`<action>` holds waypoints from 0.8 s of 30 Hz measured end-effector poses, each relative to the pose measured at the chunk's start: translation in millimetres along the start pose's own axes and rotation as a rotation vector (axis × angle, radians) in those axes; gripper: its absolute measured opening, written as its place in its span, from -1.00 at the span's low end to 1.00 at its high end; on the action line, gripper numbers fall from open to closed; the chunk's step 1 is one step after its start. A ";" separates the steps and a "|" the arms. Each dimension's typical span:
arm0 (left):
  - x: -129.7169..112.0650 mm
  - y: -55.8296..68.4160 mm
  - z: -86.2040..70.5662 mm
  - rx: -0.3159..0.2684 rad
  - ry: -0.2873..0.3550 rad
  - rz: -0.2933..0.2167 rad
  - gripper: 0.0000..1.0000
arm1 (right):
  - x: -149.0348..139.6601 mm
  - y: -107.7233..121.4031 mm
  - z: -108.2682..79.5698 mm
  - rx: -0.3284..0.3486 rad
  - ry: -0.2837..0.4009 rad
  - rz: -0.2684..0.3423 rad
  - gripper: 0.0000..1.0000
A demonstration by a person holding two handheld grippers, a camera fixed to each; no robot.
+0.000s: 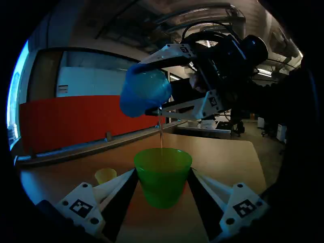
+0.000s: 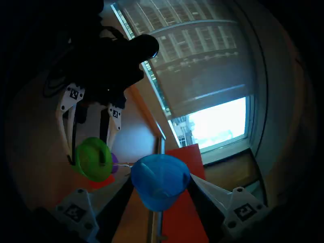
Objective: Pour water
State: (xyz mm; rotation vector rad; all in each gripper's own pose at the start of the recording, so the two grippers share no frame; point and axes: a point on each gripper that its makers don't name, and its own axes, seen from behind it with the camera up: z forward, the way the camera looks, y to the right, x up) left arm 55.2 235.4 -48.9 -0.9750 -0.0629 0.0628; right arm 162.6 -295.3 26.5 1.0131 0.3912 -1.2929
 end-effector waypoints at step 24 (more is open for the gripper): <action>0.5 -1.0 -1.6 0.002 0.004 -0.002 0.67 | 5.0 -1.2 1.0 0.001 0.004 -0.037 0.80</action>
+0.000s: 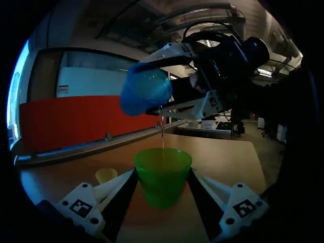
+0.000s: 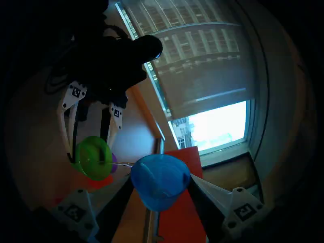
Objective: Pour water
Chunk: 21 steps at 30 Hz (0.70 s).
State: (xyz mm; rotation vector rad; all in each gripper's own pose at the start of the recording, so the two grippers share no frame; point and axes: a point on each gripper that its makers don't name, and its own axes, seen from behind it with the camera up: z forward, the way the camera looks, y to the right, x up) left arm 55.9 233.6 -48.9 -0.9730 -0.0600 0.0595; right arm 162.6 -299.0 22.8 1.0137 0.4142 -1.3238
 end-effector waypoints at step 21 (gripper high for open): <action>0.2 -0.4 -0.6 0.001 0.005 -0.002 0.66 | 5.9 1.9 -1.4 -0.007 0.006 -0.031 0.81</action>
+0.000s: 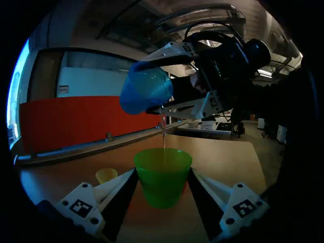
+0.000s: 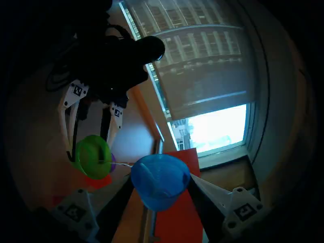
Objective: Pour water
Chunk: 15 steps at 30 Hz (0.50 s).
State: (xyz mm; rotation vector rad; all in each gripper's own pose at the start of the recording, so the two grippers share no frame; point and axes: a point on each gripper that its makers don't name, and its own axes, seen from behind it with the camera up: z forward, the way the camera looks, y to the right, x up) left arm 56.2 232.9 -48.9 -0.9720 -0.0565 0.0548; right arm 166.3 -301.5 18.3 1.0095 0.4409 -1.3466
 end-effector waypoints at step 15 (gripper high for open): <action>0.8 -0.9 0.3 0.001 0.001 -0.002 0.67 | 8.4 -4.1 -2.6 0.000 0.005 -0.036 0.81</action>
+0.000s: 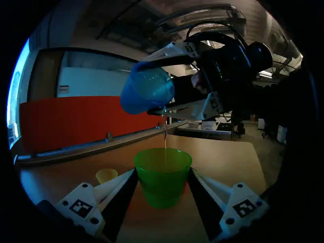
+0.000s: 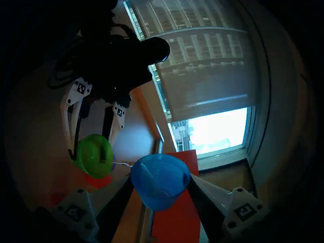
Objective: Pour water
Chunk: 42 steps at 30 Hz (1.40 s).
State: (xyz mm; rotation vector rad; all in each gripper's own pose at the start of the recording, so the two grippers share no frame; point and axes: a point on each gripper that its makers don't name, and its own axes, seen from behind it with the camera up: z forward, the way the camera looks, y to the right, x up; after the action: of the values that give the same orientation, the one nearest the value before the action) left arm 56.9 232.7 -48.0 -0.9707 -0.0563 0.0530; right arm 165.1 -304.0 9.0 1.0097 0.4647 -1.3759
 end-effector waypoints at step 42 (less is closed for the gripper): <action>-0.4 1.8 -0.8 -0.006 0.000 0.000 0.66 | 13.9 0.0 -4.5 -0.011 0.007 -0.060 0.81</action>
State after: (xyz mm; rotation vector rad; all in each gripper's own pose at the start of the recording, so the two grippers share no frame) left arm 56.6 233.1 -49.9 -0.9765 -0.0564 0.0524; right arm 169.0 -308.5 -4.3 0.9988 0.5112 -1.4220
